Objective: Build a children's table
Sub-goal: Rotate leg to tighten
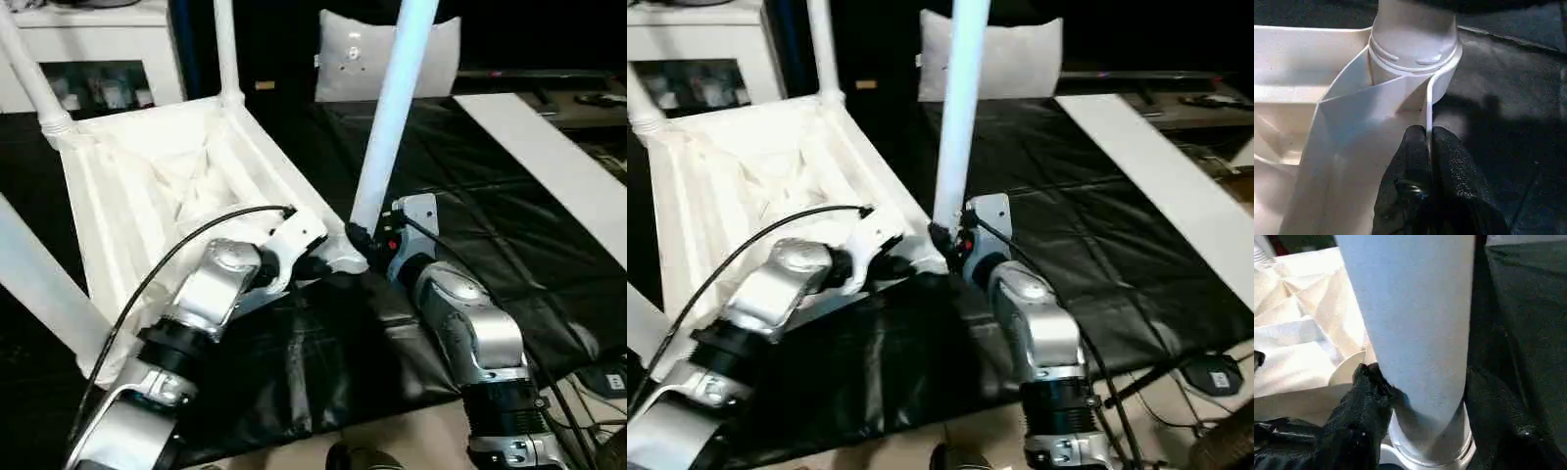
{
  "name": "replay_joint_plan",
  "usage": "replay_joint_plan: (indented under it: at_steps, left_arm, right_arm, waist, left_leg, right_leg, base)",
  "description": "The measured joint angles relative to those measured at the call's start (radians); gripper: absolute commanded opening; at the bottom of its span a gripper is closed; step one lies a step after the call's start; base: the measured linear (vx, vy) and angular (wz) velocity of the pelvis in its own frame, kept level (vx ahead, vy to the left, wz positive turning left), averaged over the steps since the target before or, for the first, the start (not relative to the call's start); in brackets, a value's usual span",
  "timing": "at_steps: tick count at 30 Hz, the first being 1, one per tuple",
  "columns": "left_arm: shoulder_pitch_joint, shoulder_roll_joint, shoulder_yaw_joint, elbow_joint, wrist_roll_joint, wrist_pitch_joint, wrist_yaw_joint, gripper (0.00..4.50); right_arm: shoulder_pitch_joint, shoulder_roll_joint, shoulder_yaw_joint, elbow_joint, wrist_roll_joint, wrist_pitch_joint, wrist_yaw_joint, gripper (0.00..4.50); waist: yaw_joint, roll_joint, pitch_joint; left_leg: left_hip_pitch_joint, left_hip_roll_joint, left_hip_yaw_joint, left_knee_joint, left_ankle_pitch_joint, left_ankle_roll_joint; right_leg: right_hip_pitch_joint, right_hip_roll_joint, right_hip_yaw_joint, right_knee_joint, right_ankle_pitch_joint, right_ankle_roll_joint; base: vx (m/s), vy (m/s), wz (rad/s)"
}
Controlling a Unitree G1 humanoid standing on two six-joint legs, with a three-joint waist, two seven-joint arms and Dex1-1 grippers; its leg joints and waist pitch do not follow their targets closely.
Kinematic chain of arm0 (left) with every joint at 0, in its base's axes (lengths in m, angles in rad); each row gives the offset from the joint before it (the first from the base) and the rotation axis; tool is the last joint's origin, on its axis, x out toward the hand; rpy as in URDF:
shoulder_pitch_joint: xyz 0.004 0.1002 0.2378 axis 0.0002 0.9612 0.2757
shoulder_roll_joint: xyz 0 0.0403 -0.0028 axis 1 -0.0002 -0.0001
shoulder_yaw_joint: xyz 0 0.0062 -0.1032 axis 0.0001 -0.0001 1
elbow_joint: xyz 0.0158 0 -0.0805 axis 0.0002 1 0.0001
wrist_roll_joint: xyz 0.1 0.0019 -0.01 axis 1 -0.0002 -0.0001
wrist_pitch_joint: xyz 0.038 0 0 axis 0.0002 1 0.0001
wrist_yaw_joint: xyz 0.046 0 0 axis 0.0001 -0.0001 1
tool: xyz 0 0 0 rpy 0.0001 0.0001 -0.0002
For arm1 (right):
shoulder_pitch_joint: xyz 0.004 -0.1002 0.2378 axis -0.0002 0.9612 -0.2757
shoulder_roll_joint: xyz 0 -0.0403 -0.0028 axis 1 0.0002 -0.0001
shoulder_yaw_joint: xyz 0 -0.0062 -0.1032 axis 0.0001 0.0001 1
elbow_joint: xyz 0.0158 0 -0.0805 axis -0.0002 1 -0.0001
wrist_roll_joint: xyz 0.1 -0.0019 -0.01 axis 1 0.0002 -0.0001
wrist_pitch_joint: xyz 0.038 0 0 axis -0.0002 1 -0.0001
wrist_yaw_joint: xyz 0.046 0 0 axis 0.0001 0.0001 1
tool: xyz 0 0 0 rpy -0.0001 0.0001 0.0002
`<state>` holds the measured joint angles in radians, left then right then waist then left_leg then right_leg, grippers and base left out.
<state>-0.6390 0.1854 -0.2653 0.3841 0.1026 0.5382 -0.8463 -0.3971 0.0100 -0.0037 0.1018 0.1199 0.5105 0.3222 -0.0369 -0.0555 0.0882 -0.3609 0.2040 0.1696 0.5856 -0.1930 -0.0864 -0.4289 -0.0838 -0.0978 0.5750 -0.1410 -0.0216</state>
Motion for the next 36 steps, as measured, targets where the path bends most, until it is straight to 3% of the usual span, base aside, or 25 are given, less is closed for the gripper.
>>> replay_joint_plan:
  at_steps: [2, 6, 11, 13, 20, 27, 33, 36]
  left_arm:
    - [0.0, 0.0, 0.0, -0.009, 0.001, 0.0, 0.0, 0.0]
    - [0.007, 0.009, -0.01, -0.034, 0.001, -0.004, -0.012, 0.0]
    - [0.022, 0.05, -0.019, -0.045, -0.018, -0.045, -0.068, 0.0]
    - [0.026, 0.085, -0.029, -0.045, -0.029, -0.086, -0.123, 0.0]
    - [0.044, 0.176, -0.066, -0.038, -0.057, -0.226, -0.31, 0.0]
    - [0.051, 0.277, -0.092, -0.018, -0.089, -0.355, -0.502, 0.0]
    - [0.048, 0.311, -0.115, -0.004, -0.109, -0.419, -0.618, 0.0]
    - [0.045, 0.317, -0.131, -0.004, -0.109, -0.437, -0.648, 0.0]
  right_arm:
    - [0.004, 0.013, -0.004, -0.002, 0.0, -0.017, -0.012, 2.91]
    - [0.018, 0.007, -0.003, -0.009, 0.006, -0.049, 0.015, 3.36]
    - [0.043, -0.034, -0.001, -0.026, 0.066, -0.055, 0.114, 3.73]
    - [0.046, -0.087, 0.004, -0.038, 0.098, -0.054, 0.2, 3.93]
    - [0.052, -0.281, 0.054, -0.082, 0.179, -0.056, 0.529, 4.45]
    - [0.044, -0.455, 0.135, -0.053, 0.202, -0.063, 0.817, 4.45]
    - [0.019, -0.495, 0.19, -0.006, 0.201, -0.09, 0.96, 4.45]
    - [-0.001, -0.495, 0.202, 0.003, 0.201, -0.098, 0.985, 4.19]
  waist:
    - [0.005, 0.001, 0.0]
    - [0.017, 0.004, 0.002]
    - [0.02, 0.006, 0.003]
    - [0.025, 0.006, 0.003]
    - [0.068, 0.006, 0.004]
    - [0.082, 0.005, 0.003]
    - [0.089, 0.004, 0.002]
    - [0.096, 0.003, 0.002]
  left_leg:
    - [-0.006, 0.001, 0.0, -0.002, 0.0, 0.0]
    - [-0.007, 0.004, 0.001, -0.006, 0.003, 0.005]
    - [-0.007, 0.003, 0.002, -0.006, 0.003, 0.005]
    - [-0.007, 0.003, 0.002, -0.006, 0.003, 0.003]
    - [-0.006, 0.003, 0.003, 0.0, 0.002, 0.002]
    - [-0.006, 0.003, 0.003, 0.002, 0.002, 0.001]
    - [-0.007, 0.004, 0.003, 0.004, 0.003, 0.003]
    - [-0.007, 0.004, 0.003, 0.005, 0.004, 0.004]
  right_leg:
    - [-0.006, 0.001, 0.001, 0.002, 0.0, -0.001]
    - [-0.009, 0.006, 0.001, 0.002, 0.004, -0.008]
    - [-0.009, 0.006, 0.002, 0.002, 0.004, -0.009]
    - [-0.009, 0.006, 0.002, 0.002, 0.004, -0.009]
    - [-0.007, 0.005, 0.003, 0.003, 0.005, -0.01]
    - [-0.006, 0.005, 0.004, 0.004, 0.005, -0.009]
    - [-0.006, 0.005, 0.004, 0.005, 0.005, -0.01]
    - [-0.006, 0.004, 0.004, 0.007, 0.005, -0.01]
  base:
    - [0.0, 0.0, 0.0]
    - [0.0, 0.0, 0.0]
    - [0.0, 0.0, 0.0]
    - [0.0, 0.0, 0.0]
    - [0.0, 0.0, 0.0]
    - [0.0, 0.0, 0.0]
    - [0.0, 0.0, 0.0]
    - [0.0, 0.0, 0.0]
